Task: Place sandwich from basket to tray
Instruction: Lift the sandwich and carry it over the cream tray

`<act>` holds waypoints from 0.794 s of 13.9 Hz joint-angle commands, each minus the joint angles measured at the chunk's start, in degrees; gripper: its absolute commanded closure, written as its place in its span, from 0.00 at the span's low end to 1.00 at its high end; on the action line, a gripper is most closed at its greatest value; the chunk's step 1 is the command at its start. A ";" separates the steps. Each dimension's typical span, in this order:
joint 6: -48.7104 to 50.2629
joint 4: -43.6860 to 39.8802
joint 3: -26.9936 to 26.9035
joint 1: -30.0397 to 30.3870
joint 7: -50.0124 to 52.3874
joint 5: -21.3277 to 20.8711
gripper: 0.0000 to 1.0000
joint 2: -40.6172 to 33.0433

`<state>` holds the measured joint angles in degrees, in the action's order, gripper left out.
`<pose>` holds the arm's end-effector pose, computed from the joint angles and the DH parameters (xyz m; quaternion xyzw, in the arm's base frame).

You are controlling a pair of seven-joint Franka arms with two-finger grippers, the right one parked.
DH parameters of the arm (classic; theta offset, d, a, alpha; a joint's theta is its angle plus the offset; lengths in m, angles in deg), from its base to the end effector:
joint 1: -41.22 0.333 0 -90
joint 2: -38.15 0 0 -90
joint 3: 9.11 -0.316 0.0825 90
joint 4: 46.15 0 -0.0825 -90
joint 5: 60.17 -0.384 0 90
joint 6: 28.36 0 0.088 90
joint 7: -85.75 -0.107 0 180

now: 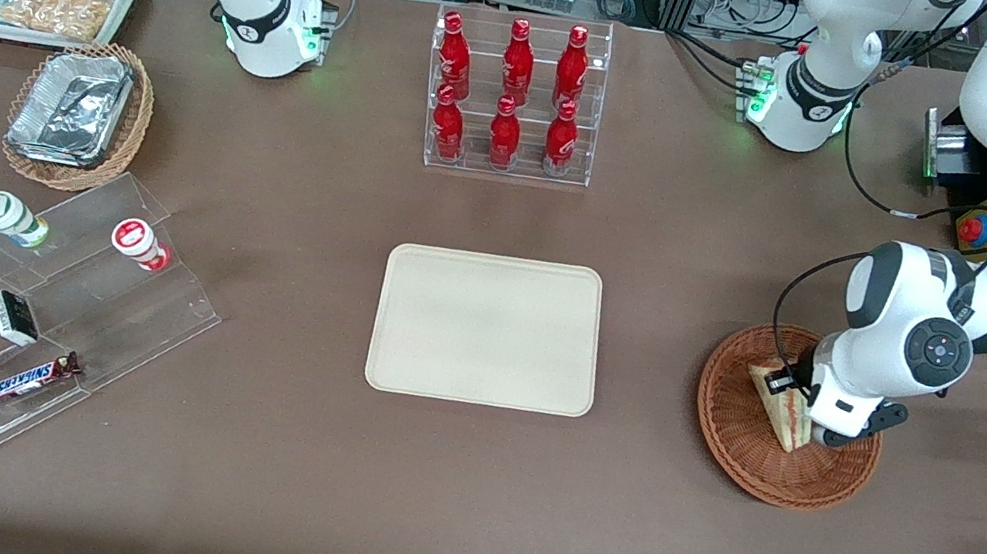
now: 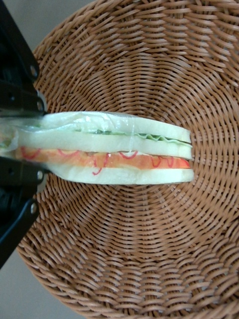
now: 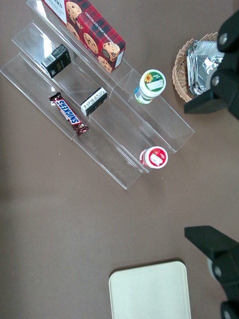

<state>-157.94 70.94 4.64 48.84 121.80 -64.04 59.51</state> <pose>0.5768 -0.0580 0.2511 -0.9681 -0.2395 0.0734 0.0075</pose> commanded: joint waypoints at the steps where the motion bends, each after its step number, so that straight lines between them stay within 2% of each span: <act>1: 0.11 -0.44 0.06 -0.24 0.34 -0.78 0.89 -3.33; 5: 11.78 -7.73 0.93 -5.76 -2.82 -0.69 0.88 -4.22; 9: 15.14 -10.82 0.93 -16.91 -4.50 0.26 0.86 -4.05; 11: 15.06 -11.87 0.93 -22.28 0.48 0.54 0.86 -3.26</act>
<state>-144.39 61.14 6.32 31.13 119.35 -63.93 55.31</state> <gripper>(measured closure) 0.850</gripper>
